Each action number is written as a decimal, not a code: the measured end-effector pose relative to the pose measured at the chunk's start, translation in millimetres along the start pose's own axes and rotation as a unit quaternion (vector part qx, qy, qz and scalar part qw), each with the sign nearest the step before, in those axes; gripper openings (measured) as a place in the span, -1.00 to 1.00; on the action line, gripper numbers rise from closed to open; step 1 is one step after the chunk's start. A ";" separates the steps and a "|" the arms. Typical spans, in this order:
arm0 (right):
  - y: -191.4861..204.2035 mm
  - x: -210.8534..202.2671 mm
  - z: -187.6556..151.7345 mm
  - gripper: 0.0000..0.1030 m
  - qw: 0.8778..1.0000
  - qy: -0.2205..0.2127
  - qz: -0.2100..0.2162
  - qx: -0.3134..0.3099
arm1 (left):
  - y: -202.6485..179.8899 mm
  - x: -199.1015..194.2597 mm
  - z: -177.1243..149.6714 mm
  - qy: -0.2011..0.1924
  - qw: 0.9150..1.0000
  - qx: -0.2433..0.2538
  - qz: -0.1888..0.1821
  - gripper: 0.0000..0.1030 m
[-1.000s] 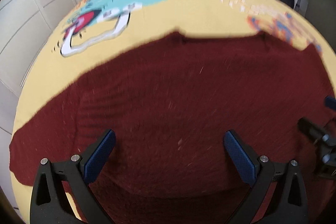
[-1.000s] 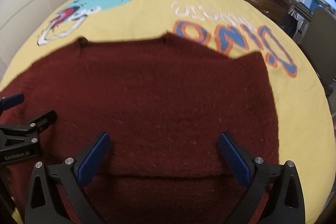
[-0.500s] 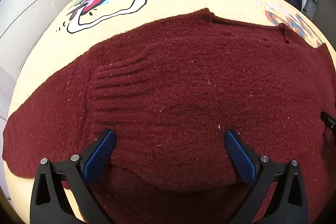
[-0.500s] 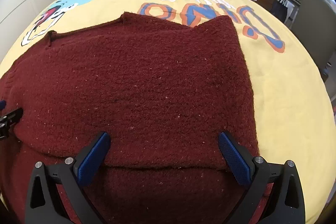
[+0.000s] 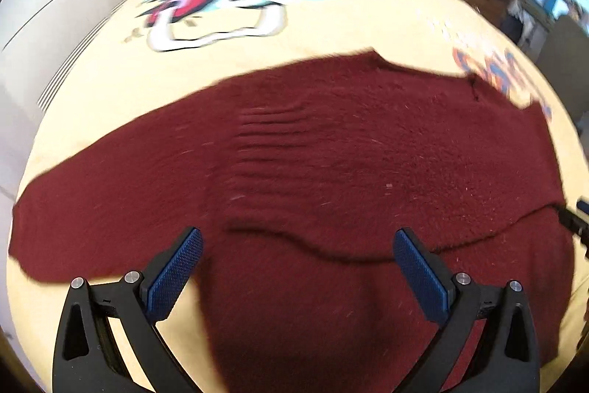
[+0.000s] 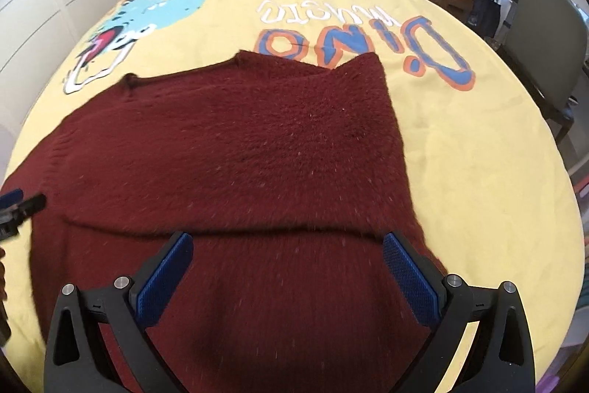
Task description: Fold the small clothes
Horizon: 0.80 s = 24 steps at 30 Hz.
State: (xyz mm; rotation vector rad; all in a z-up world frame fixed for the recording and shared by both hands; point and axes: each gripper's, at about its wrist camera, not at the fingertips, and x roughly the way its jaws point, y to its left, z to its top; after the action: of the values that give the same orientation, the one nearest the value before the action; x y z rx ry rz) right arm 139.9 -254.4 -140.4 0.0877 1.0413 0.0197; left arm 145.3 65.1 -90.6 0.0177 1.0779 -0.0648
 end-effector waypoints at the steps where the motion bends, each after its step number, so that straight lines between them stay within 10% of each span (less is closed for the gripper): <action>1: -0.3 -7.1 -4.7 0.99 1.000 0.000 0.002 0.000 | 14.1 -9.2 -2.7 -0.005 1.000 -0.017 0.003 0.98; 12: -6.3 -37.3 -39.9 0.99 0.999 0.011 0.022 0.033 | 167.1 -54.1 -40.9 -0.001 0.979 -0.188 0.079 0.98; 24: -21.6 -43.2 -52.6 0.99 0.999 0.017 -0.003 0.048 | 310.0 -39.7 -78.5 0.014 0.907 -0.417 0.060 0.98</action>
State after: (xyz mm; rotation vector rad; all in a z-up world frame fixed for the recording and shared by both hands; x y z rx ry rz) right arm 72.1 -275.1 -131.3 0.1721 1.0773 -0.0342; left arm 76.6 379.8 -98.1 -0.6906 1.0604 0.5146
